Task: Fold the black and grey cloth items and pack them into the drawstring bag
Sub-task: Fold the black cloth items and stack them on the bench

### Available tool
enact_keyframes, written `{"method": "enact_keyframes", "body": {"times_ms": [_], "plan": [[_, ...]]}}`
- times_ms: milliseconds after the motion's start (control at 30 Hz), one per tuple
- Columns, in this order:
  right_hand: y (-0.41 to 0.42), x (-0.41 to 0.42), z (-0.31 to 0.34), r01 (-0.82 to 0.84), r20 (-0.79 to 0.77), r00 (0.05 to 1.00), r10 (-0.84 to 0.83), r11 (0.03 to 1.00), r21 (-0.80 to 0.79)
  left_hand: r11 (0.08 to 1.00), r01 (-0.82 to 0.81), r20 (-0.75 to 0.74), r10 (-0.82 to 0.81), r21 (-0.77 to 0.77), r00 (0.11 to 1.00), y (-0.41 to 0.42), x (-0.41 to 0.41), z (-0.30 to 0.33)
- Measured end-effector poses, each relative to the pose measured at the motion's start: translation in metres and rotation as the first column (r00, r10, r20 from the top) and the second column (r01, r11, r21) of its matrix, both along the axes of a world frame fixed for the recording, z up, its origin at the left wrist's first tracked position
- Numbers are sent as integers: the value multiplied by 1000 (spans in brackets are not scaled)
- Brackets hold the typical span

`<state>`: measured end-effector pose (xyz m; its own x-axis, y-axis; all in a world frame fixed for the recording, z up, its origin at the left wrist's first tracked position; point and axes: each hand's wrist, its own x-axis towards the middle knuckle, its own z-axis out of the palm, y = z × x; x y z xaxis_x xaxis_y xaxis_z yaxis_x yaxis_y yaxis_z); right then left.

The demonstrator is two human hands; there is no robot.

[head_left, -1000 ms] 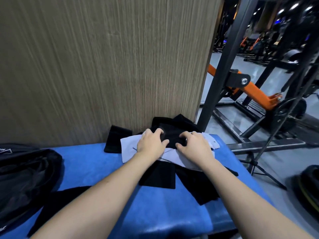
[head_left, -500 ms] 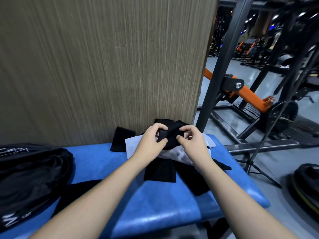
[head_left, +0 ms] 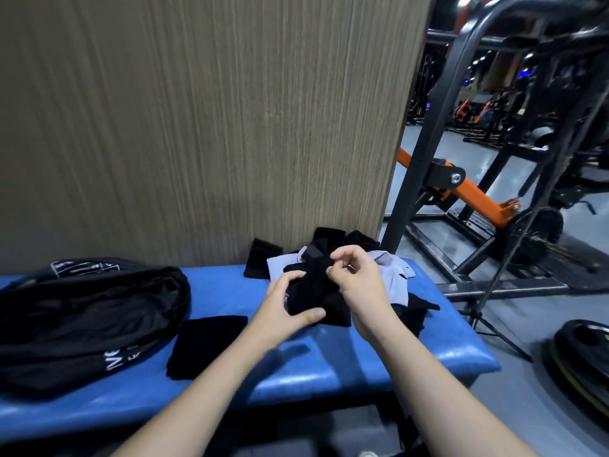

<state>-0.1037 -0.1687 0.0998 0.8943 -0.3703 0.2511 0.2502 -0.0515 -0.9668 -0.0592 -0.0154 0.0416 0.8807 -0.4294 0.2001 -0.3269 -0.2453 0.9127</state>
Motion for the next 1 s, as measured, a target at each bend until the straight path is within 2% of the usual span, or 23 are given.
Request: {"method": "enact_keyframes", "body": {"times_ms": [233, 333, 400, 500, 600, 667, 733, 800, 900, 1000], "plan": [[16, -2, 6, -22, 35, 999, 20, 999, 49, 958, -285, 35, 284, 23, 958, 12, -5, -28], [16, -2, 8, 3, 54, 999, -5, 1000, 25, 943, -332, 48, 330, 32, 943, 16, 2, -27], [14, -2, 6, 49, 41, 998, -48, 998, -37, 945, -327, 41, 326, 23, 945, 18, 4, -23], [6, 2, -3, 112, 66, 993, -99, 963, -245, 943, -331, -39, 330, -29, 943, 18, 4, -15], [-2, 5, -13, 96, 100, 993, -56, 884, -458, 953, -290, -34, 288, -84, 957, 18, 2, -7], [-5, 4, -19, 58, 111, 994, 3, 839, -540, 963, -246, -23, 245, -109, 969, 18, 3, -7], [-7, 1, -22, 46, 87, 996, 4, 822, -568, 966, -226, -33, 224, -123, 974, 18, 6, -8], [-9, -3, -23, 71, 31, 997, -65, 827, -557, 972, -211, -37, 208, -100, 977, 20, 11, -12], [-18, -5, -27, 179, 20, 980, -199, 831, -526, 985, -168, -101, 170, 28, 980, 26, 18, -20], [-33, -8, -34, 242, 6, 958, -287, 793, -559, 989, -70, -187, 94, 130, 978, 34, 18, -23]]}}
